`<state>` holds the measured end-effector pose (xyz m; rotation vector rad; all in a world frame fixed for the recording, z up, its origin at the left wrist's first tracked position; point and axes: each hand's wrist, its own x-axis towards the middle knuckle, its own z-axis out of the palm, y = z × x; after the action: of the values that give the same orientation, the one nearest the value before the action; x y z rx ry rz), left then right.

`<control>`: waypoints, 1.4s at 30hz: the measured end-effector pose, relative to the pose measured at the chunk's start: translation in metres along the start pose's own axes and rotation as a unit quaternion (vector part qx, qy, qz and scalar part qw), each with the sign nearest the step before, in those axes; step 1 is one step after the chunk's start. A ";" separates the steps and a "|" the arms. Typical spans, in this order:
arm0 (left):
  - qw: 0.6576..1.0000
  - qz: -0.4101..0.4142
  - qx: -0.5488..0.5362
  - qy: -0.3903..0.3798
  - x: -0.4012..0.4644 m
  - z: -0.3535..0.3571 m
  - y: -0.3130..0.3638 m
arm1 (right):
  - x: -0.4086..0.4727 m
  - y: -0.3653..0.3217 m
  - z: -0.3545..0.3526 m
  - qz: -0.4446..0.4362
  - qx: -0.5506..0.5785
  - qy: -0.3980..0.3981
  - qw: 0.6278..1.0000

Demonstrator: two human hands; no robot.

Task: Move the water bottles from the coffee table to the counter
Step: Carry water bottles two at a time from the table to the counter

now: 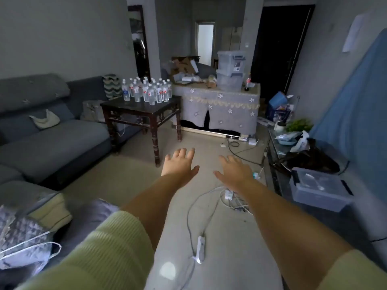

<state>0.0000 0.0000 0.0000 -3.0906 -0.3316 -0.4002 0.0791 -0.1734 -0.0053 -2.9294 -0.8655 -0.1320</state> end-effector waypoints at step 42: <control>0.967 -0.244 0.066 -0.034 0.532 0.149 -0.220 | 0.683 0.006 0.087 -0.177 0.011 -0.047 0.983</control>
<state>0.4944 0.3303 -0.0141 -2.8653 -1.0815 -0.2569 0.6588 0.1981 -0.0195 -2.7495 -1.3861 -0.0063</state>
